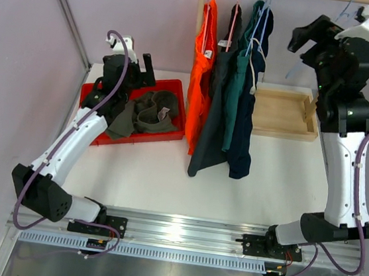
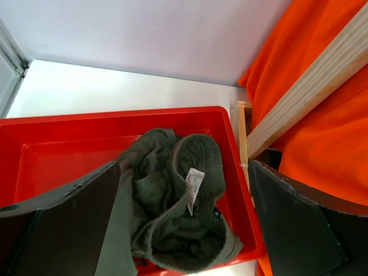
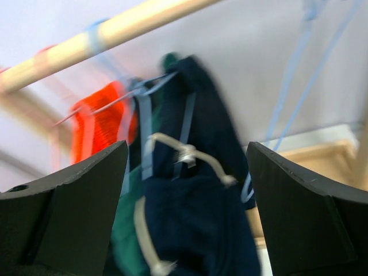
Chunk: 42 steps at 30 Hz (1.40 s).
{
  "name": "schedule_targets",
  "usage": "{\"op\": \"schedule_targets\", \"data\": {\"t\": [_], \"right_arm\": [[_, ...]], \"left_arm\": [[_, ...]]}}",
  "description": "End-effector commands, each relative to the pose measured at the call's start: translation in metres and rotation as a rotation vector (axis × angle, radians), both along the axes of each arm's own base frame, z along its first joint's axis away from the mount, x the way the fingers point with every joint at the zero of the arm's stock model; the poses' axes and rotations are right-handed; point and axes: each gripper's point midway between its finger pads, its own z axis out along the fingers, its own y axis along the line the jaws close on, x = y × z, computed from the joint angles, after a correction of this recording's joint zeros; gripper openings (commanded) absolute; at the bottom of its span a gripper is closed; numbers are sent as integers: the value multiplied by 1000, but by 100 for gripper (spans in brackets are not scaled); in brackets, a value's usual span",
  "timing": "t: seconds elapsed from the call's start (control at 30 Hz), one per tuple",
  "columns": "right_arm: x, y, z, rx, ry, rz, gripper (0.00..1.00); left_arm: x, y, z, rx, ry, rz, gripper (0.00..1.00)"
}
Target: Remove the shorts from the hanger
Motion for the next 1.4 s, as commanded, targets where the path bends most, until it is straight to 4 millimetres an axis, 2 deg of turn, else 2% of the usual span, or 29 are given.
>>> {"op": "schedule_targets", "data": {"t": [0.0,0.03,0.07,0.1,0.13,0.17,0.2,0.27,0.3,0.37,0.4,0.5,0.63,0.9,1.1,1.17,1.37], "right_arm": [[-5,16,13,-36,-36,-30,90],[-4,29,13,-34,-35,-3,90],[5,38,4,-42,-11,8,89],[9,44,2,-47,-4,14,89],[11,47,6,-52,-12,4,88],[15,58,3,-63,-3,17,83],[28,66,-10,-84,29,14,80],[34,75,-13,-112,37,5,75],[44,82,-25,-129,65,5,74],[54,87,-36,-144,87,-1,70],[54,86,-35,-141,85,-7,70],[62,88,-43,-148,100,-25,64],[66,84,-47,-159,104,-62,63],[65,77,-46,-165,104,-104,61],[54,71,-36,-145,82,-109,68],[47,70,-30,-129,65,-105,75],[37,65,-19,-118,38,-110,78]], "left_arm": [[-22,1,29,-3,-52,-38,99],[-28,2,29,-1,-53,-43,99],[-31,3,27,2,-46,-45,99],[-35,4,23,6,-36,-45,99],[-38,5,27,7,-44,-47,99],[-43,6,26,7,-44,-52,99],[-47,8,25,10,-38,-54,99],[-57,9,27,3,-39,-63,99],[-62,7,23,-4,-23,-81,99],[-74,6,21,-10,-27,-108,99],[-78,7,16,-9,-21,-111,99],[-87,13,20,12,-45,-107,100],[-93,13,7,18,-27,-123,100],[-94,7,-10,2,-29,-148,99],[-92,3,-21,-4,-5,-164,99],[-92,3,-21,-7,-6,-162,99],[-93,4,-22,-5,-4,-162,99]]}}
